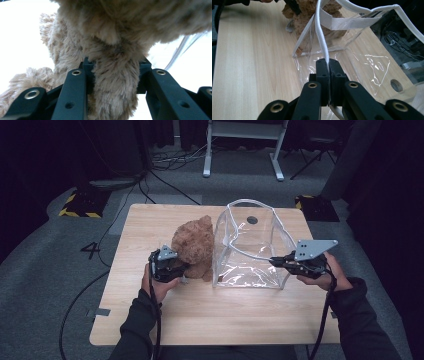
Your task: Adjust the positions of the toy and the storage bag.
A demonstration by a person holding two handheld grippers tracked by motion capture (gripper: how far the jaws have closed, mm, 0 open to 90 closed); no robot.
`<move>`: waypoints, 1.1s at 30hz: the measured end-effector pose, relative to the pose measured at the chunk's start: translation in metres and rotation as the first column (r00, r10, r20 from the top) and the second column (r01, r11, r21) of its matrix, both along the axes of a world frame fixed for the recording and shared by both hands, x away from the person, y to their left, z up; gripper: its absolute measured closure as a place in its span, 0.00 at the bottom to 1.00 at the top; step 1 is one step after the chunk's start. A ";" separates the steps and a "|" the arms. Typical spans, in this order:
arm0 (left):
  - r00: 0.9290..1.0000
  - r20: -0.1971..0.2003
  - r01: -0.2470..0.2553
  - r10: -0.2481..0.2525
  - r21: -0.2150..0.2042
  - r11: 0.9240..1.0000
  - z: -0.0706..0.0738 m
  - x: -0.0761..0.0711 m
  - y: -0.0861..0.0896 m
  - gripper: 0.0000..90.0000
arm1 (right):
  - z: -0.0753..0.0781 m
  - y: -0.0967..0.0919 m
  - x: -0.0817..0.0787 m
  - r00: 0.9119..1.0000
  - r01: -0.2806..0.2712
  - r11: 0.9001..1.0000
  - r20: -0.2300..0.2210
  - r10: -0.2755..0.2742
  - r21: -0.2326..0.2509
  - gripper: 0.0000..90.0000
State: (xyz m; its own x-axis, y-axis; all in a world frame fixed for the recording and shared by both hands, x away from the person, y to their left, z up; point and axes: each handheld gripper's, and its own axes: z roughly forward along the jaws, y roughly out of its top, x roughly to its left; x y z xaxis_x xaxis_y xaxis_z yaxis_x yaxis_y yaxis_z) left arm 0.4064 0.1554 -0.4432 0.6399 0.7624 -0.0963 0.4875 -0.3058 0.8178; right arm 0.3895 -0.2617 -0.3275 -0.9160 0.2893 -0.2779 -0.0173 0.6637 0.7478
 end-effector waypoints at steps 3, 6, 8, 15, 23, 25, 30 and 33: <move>1.000 0.000 0.010 -0.010 0.010 1.000 0.000 0.000 0.001 0.72 | -0.001 0.000 -0.004 1.000 -0.004 1.000 0.001 0.004 -0.001 0.98; 1.000 0.001 0.007 -0.007 0.001 1.000 -0.001 0.001 0.003 0.71 | -0.002 0.002 -0.007 1.000 0.003 1.000 -0.002 -0.003 0.014 0.97; 1.000 -0.001 0.005 -0.005 -0.007 1.000 -0.001 0.002 0.003 0.70 | -0.003 0.002 -0.008 1.000 0.005 1.000 0.000 -0.005 0.018 0.97; 1.000 0.002 0.002 -0.002 -0.011 1.000 -0.002 0.002 0.003 0.69 | -0.005 -0.002 -0.012 0.999 0.032 0.998 0.012 -0.033 0.049 0.84; 1.000 0.004 -0.007 0.007 -0.013 1.000 -0.003 0.002 0.003 0.67 | 0.000 -0.020 -0.018 0.981 0.166 0.981 0.086 -0.174 0.097 0.52; 1.000 0.005 -0.007 0.007 -0.015 1.000 -0.003 0.003 0.004 0.67 | 0.001 -0.023 -0.020 0.975 0.183 0.977 0.103 -0.195 0.112 0.51; 1.000 0.007 -0.012 0.012 -0.011 1.000 -0.003 0.003 0.004 0.66 | 0.000 -0.043 -0.023 0.958 0.246 0.956 0.110 -0.265 0.163 0.42; 1.000 0.008 -0.013 0.013 -0.010 1.000 -0.003 0.003 0.004 0.66 | -0.003 -0.050 -0.023 0.954 0.263 0.947 0.097 -0.284 0.183 0.38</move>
State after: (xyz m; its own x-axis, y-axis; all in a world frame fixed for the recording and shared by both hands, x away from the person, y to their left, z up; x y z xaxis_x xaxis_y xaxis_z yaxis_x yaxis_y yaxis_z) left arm 0.4091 0.1591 -0.4466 0.6308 0.7696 -0.0991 0.4849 -0.2912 0.8247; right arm 0.3666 -0.3115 -0.3300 -0.7577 0.5757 -0.3074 0.0509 0.5218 0.8516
